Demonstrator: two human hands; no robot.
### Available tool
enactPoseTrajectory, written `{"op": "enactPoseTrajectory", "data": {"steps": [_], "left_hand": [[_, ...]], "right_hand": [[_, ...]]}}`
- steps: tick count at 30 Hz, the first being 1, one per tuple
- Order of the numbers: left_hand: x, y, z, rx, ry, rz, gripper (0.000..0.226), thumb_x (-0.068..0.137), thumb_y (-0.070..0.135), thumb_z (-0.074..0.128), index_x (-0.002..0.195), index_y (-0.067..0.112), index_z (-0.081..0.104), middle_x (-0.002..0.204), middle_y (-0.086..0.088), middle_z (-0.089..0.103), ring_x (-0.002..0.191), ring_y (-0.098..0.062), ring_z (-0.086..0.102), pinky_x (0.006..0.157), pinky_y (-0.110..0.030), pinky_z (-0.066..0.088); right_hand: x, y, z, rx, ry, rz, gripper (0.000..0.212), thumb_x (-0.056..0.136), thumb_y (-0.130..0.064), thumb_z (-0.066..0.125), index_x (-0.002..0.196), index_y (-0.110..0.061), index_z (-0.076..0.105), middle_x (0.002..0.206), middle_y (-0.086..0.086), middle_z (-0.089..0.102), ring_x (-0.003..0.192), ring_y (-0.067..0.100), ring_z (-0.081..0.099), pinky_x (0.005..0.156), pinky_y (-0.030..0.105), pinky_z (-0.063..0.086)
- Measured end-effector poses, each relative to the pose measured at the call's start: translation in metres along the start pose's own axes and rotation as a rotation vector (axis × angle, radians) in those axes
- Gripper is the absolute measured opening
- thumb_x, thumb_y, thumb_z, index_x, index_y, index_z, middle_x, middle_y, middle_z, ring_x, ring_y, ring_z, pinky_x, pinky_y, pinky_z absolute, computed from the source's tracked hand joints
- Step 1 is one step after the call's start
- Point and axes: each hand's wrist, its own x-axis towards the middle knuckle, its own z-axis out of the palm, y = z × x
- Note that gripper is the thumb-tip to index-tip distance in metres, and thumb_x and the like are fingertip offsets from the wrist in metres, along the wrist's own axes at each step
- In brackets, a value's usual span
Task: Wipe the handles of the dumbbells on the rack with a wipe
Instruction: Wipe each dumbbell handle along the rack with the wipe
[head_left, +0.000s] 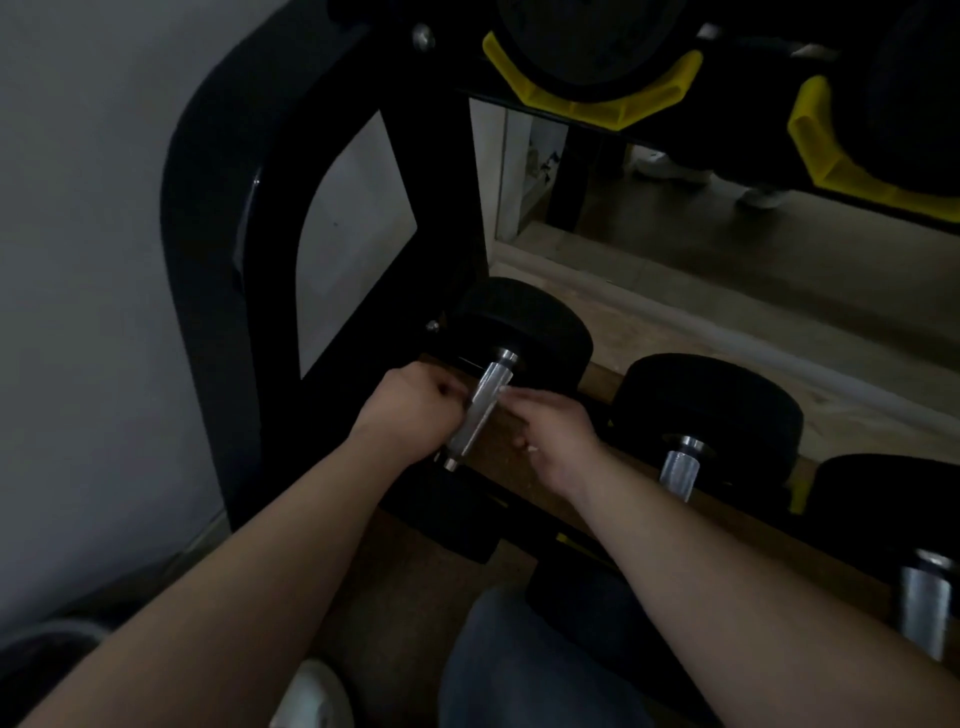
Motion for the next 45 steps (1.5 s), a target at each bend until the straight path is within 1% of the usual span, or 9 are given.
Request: {"op": "enactPoseTrajectory", "data": {"steps": [4,8,12,17,24,31,37,42,45], "left_hand": [[0.000,0.002,0.002,0.012,0.049,-0.026,0.022,0.088,0.027,0.056,0.092,0.038,0.075,0.098,0.004,0.073,0.086,-0.013,0.068,0.070,-0.021,0.051],[-0.002,0.003,0.003,-0.003,0.092,-0.031,0.028,0.089,0.022,0.054,0.099,0.035,0.076,0.100,0.005,0.073,0.088,-0.014,0.069,0.073,-0.022,0.053],[-0.001,0.002,0.004,-0.018,0.109,-0.029,0.027,0.091,0.022,0.052,0.100,0.034,0.074,0.099,0.004,0.072,0.079,-0.007,0.068,0.065,-0.022,0.056],[-0.001,0.008,0.005,0.028,0.172,-0.029,0.031,0.090,0.019,0.051,0.103,0.031,0.075,0.095,0.006,0.067,0.081,-0.009,0.060,0.067,-0.019,0.044],[-0.010,0.010,0.002,-0.007,0.121,-0.081,0.028,0.090,0.023,0.053,0.107,0.035,0.072,0.096,0.006,0.068,0.073,0.000,0.059,0.055,-0.015,0.044],[-0.006,0.007,0.001,-0.024,0.097,-0.084,0.028,0.085,0.019,0.054,0.097,0.036,0.072,0.090,0.008,0.069,0.076,-0.002,0.061,0.057,-0.016,0.044],[-0.003,0.000,0.002,-0.042,0.094,-0.031,0.027,0.092,0.022,0.052,0.107,0.034,0.071,0.100,0.007,0.065,0.077,-0.004,0.060,0.056,-0.019,0.047],[0.003,-0.001,0.003,0.005,0.020,0.020,0.036,0.086,0.019,0.052,0.110,0.036,0.073,0.109,0.004,0.069,0.082,-0.006,0.061,0.064,-0.019,0.048],[0.003,0.000,0.003,-0.006,-0.001,0.020,0.036,0.087,0.018,0.053,0.113,0.035,0.072,0.109,0.004,0.067,0.079,-0.003,0.059,0.061,-0.018,0.046]], "right_hand": [[-0.019,0.011,0.005,-0.661,-0.171,-0.231,0.015,0.084,-0.022,0.081,0.079,-0.029,0.069,0.082,-0.010,0.069,0.078,0.007,0.063,0.064,0.023,0.046],[-0.017,-0.002,0.004,-0.695,-0.081,-0.476,0.005,0.087,-0.027,0.077,0.086,-0.029,0.074,0.082,-0.016,0.068,0.077,-0.005,0.062,0.062,0.009,0.042],[-0.012,-0.014,-0.001,-0.675,0.000,-0.586,0.017,0.095,-0.030,0.068,0.109,-0.025,0.076,0.100,-0.010,0.072,0.092,0.002,0.065,0.067,0.002,0.040],[-0.023,-0.004,0.008,-1.098,-0.258,-0.718,0.014,0.094,-0.022,0.066,0.098,-0.015,0.077,0.090,0.003,0.072,0.086,0.018,0.068,0.067,0.021,0.041],[-0.011,-0.023,0.010,-1.113,0.058,-0.863,0.023,0.102,-0.030,0.054,0.113,-0.019,0.071,0.110,0.003,0.065,0.095,0.020,0.065,0.077,0.034,0.055],[-0.018,-0.013,0.003,-1.213,-0.261,-0.863,0.018,0.097,-0.030,0.063,0.108,-0.027,0.077,0.101,0.002,0.068,0.093,0.020,0.066,0.077,0.031,0.055],[-0.011,-0.024,0.006,-1.275,0.117,-0.934,0.026,0.103,-0.032,0.051,0.108,-0.025,0.075,0.098,0.000,0.068,0.083,0.018,0.066,0.069,0.038,0.058],[-0.034,-0.009,0.013,-1.442,-0.276,-0.897,0.019,0.095,-0.021,0.061,0.096,-0.009,0.075,0.097,0.010,0.070,0.092,0.029,0.067,0.080,0.041,0.056],[-0.031,-0.015,0.014,-1.410,-0.202,-0.893,0.018,0.097,-0.023,0.060,0.099,-0.014,0.075,0.097,0.007,0.069,0.091,0.025,0.067,0.076,0.036,0.056]]}}
